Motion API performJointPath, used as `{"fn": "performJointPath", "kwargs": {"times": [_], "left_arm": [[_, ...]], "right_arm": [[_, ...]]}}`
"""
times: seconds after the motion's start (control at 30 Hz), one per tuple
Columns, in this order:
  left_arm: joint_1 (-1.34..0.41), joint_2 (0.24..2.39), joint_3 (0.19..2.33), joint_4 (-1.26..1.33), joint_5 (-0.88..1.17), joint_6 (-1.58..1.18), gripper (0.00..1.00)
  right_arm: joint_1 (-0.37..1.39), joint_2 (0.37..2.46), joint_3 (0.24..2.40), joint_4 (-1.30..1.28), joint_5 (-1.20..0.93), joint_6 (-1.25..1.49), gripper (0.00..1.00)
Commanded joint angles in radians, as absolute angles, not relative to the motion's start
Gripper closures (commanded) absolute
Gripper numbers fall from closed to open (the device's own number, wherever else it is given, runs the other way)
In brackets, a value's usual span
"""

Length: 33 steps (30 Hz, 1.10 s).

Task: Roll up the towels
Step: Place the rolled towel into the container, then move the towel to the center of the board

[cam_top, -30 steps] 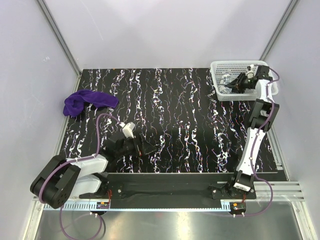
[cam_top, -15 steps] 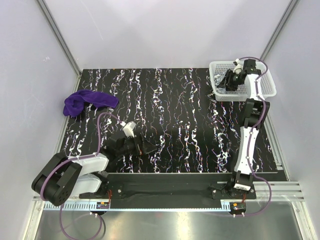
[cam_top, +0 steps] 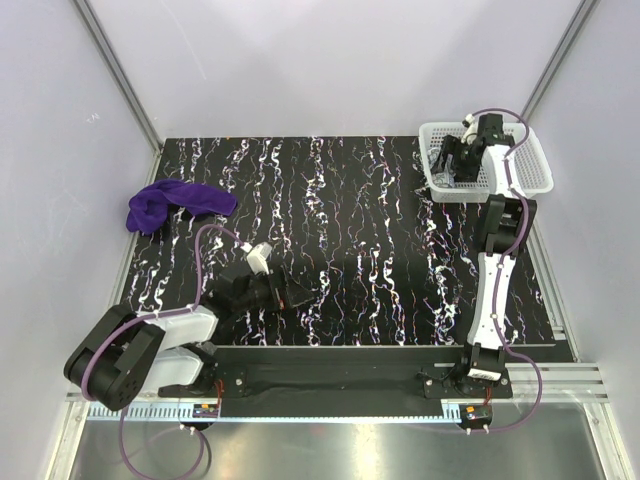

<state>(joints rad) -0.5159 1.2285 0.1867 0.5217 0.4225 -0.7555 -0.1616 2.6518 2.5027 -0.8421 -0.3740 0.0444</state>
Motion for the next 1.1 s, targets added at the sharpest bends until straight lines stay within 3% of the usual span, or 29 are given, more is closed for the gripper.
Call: {"fn": "performJointPath", "kwargs": {"times": [0.0, 0.13, 0.2, 0.37, 0.67, 0.8, 0.9, 0.93, 1.07], "left_arm": [[-0.511, 1.253, 0.19, 0.468, 0.408, -0.719, 0.01], [-0.511, 1.252, 0.19, 0.468, 0.413, -0.719, 0.01], [-0.511, 1.252, 0.189, 0.468, 0.411, -0.719, 0.01], [-0.511, 1.255, 0.19, 0.469, 0.411, -0.719, 0.01], [-0.511, 1.184, 0.204, 0.407, 0.377, -0.723, 0.01], [-0.511, 1.042, 0.32, 0.109, 0.276, -0.687, 0.01], [-0.509, 0.956, 0.515, -0.187, 0.054, -0.64, 0.01], [-0.509, 0.954, 0.62, -0.251, -0.091, -0.631, 0.01], [-0.43, 1.046, 0.823, -0.402, -0.227, -0.574, 0.01]], "right_arm": [[-0.158, 2.55, 2.505, -0.821, -0.319, 0.049, 0.11], [-0.166, 2.507, 2.493, -0.812, -0.304, 0.069, 0.08], [-0.187, 2.487, 2.471, -0.789, -0.342, 0.109, 0.0], [-0.238, 2.404, 2.375, -0.668, -0.518, 0.207, 0.0], [-0.233, 2.222, 2.248, -0.646, -0.546, 0.233, 0.0], [-0.209, 2.028, 2.087, -0.612, -0.525, 0.245, 0.0], [-0.137, 1.812, 1.944, -0.583, -0.5, 0.265, 0.0], [-0.111, 1.771, 1.906, -0.568, -0.496, 0.267, 0.0], [0.076, 1.594, 1.661, -0.513, -0.456, 0.365, 0.0]]}}
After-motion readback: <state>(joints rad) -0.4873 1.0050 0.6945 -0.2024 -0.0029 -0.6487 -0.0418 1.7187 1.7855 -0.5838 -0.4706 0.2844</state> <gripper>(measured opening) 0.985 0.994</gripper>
